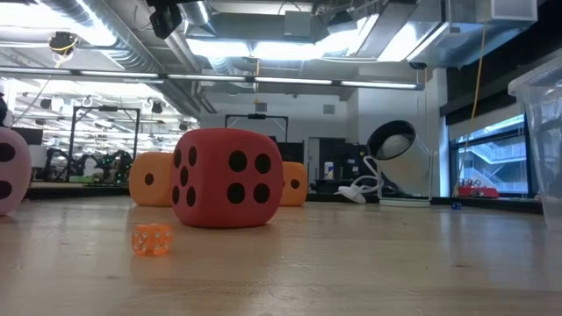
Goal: Pick & Place Dice
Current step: Put the blue small die into the transparent bin, then put the large red die into the transparent bin
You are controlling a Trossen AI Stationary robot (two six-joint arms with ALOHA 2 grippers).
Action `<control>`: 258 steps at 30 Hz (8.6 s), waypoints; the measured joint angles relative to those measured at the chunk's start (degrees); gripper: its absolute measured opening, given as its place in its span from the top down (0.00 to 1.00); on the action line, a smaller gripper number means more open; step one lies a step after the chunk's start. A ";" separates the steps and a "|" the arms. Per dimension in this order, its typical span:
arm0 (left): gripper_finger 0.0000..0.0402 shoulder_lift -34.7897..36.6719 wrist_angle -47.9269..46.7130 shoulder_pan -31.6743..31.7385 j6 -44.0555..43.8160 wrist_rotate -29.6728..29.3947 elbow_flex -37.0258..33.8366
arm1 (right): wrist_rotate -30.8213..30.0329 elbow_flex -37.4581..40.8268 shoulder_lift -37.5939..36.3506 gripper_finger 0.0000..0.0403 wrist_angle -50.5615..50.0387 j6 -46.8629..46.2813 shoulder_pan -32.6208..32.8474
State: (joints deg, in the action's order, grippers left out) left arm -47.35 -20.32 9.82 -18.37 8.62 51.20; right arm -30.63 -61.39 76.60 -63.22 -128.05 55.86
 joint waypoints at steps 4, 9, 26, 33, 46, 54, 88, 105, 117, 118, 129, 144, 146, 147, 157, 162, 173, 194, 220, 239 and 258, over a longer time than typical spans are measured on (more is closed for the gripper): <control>0.99 0.00 0.00 0.01 0.00 0.00 0.00 | -0.02 0.00 0.00 0.34 0.20 0.06 -0.32; 0.99 0.00 0.00 0.00 0.04 0.00 0.00 | 0.04 0.00 0.22 0.34 2.39 2.81 -1.51; 0.99 0.00 0.00 0.02 0.59 -0.09 0.00 | 1.27 0.04 2.51 0.34 5.09 3.98 -2.96; 0.99 0.00 0.00 0.02 0.61 -0.13 0.00 | 3.93 0.04 3.06 0.34 5.51 4.33 -3.22; 0.99 -0.04 1.01 0.00 0.63 -0.22 0.00 | 4.78 0.03 3.75 0.34 10.98 7.74 -3.75; 0.99 -0.04 1.33 0.00 0.98 -0.15 0.00 | 5.10 -0.06 4.09 0.34 9.73 5.87 -3.88; 0.99 0.00 2.16 0.00 1.57 -1.27 0.00 | 28.98 0.24 -3.65 0.35 -10.14 8.66 -1.87; 0.99 -1.11 2.89 -0.04 2.35 -2.68 -0.02 | 28.48 0.13 -1.64 0.40 0.10 40.09 -3.04; 0.99 -3.91 11.67 -0.10 -2.11 1.77 -0.02 | 26.95 -0.10 -2.22 0.45 -1.30 48.59 -3.42; 0.99 -4.67 14.63 -0.26 -2.57 2.71 -0.02 | 26.80 -0.11 -2.40 0.45 -1.24 50.63 -3.32; 0.99 -23.97 26.50 -5.91 2.27 3.19 9.46 | 22.62 0.00 -2.55 0.45 7.31 53.27 -3.15; 0.99 -54.39 40.33 -13.18 7.52 8.62 32.00 | 13.35 0.00 -6.80 0.45 6.86 48.91 -0.93; 0.99 -57.40 40.42 -13.27 8.15 9.17 34.68 | 12.35 0.00 -7.39 0.45 6.70 48.10 -0.37; 0.99 -59.04 40.69 -13.27 8.17 9.43 36.09 | 11.94 0.00 -7.51 0.45 6.61 47.78 -0.11; 0.99 -71.73 43.27 -14.00 9.10 13.25 48.29 | 10.06 0.00 -7.63 0.45 6.67 46.28 0.12; 0.99 -76.14 42.99 -14.40 9.98 13.55 52.49 | 7.86 0.00 -7.63 0.45 6.73 45.94 0.12; 0.99 -83.85 42.86 -15.61 14.46 13.18 58.93 | 7.03 0.00 -7.61 0.45 7.16 44.48 0.12; 0.99 -86.16 39.00 -16.59 17.68 12.11 61.72 | 3.15 0.00 -7.75 0.45 8.44 44.07 0.12; 0.99 -86.16 42.65 -16.85 19.22 8.96 61.72 | 4.51 0.00 -8.15 0.45 11.44 44.50 0.11; 0.99 -87.56 41.15 -17.18 19.63 8.48 61.61 | 2.72 -0.07 -8.52 0.45 12.68 44.90 0.12; 0.99 -71.14 6.08 -12.74 20.12 16.71 61.71 | -14.54 -0.02 -12.57 0.45 11.15 44.51 0.10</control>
State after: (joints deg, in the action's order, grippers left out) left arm -118.49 -14.24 -2.91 1.75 25.33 112.91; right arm -45.17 -61.41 64.03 -52.07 -83.54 55.96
